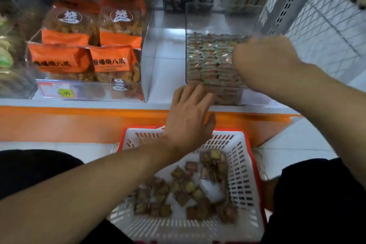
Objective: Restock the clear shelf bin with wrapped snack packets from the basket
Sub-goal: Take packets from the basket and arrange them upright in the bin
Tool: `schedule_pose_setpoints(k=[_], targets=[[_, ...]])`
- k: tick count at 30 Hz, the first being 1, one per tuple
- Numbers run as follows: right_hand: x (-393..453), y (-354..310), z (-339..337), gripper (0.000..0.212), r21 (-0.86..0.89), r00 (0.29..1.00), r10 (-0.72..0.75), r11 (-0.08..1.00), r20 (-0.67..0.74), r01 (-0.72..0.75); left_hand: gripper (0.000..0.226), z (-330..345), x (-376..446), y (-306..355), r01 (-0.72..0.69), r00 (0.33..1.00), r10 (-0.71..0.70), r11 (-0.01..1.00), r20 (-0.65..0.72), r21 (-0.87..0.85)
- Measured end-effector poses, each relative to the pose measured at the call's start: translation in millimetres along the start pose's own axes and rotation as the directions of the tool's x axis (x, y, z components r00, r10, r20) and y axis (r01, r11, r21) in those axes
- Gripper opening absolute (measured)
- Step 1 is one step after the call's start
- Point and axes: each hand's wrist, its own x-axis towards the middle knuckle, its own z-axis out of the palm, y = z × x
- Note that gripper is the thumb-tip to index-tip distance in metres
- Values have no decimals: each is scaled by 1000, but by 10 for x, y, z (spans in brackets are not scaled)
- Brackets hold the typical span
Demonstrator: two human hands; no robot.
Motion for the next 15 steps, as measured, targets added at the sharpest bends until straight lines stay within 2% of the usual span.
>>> schedule_pose_setpoints(k=[2, 3, 4, 5, 6, 7, 8, 9, 10, 11, 12, 14, 15], targets=[[-243, -252, 86, 13, 121, 955, -260, 962, 141, 244, 29, 130, -352, -91, 74, 993, -68, 995, 95, -59], [-343, -417, 228, 17, 199, 889, -382, 920, 253, 338, 31, 214, -551, -170, 141, 972, -125, 988, 198, -68], [-432, -595, 406, 20, 289, 789, -476, 876, 388, 386, 35, 302, -760, -268, 232, 921, -203, 972, 333, -49], [-498, -764, 655, 21, 358, 666, -539, 842, 515, 404, 42, 391, -964, -373, 336, 825, -297, 942, 482, 6], [-552, -928, 948, 19, 420, 556, -578, 816, 597, 397, 51, 481, -1171, -471, 433, 688, -387, 898, 614, 80], [-597, -1067, 1231, 12, 469, 499, -579, 815, 644, 340, 60, 557, -1356, -558, 513, 540, -457, 844, 706, 154], [-636, -1191, 1544, 13, 479, 500, -547, 835, 671, 271, 66, 635, -1542, -632, 575, 409, -505, 789, 760, 215], [-655, -1283, 1813, 25, 480, 539, -485, 862, 689, 163, 70, 708, -1714, -690, 618, 312, -532, 743, 787, 257], [-674, -1360, 2059, 37, 515, 592, -429, 857, 682, 28, 73, 784, -1870, -734, 637, 243, -543, 714, 804, 290], [-717, -1446, 2268, 47, 560, 630, -398, 826, 667, -71, 74, 863, -2014, -772, 631, 195, -536, 710, 821, 313], [-767, -1565, 2489, 59, 599, 649, -409, 796, 642, -91, 75, 944, -2136, -799, 603, 159, -518, 725, 840, 333], [-921, -1874, 2884, 75, 683, 624, -519, 730, 584, -33, 76, 1093, -2312, -831, 497, 118, -485, 784, 866, 372], [-1009, -2032, 3043, 76, 713, 625, -548, 701, 556, -19, 76, 1156, -2361, -843, 437, 112, -478, 811, 871, 388]])
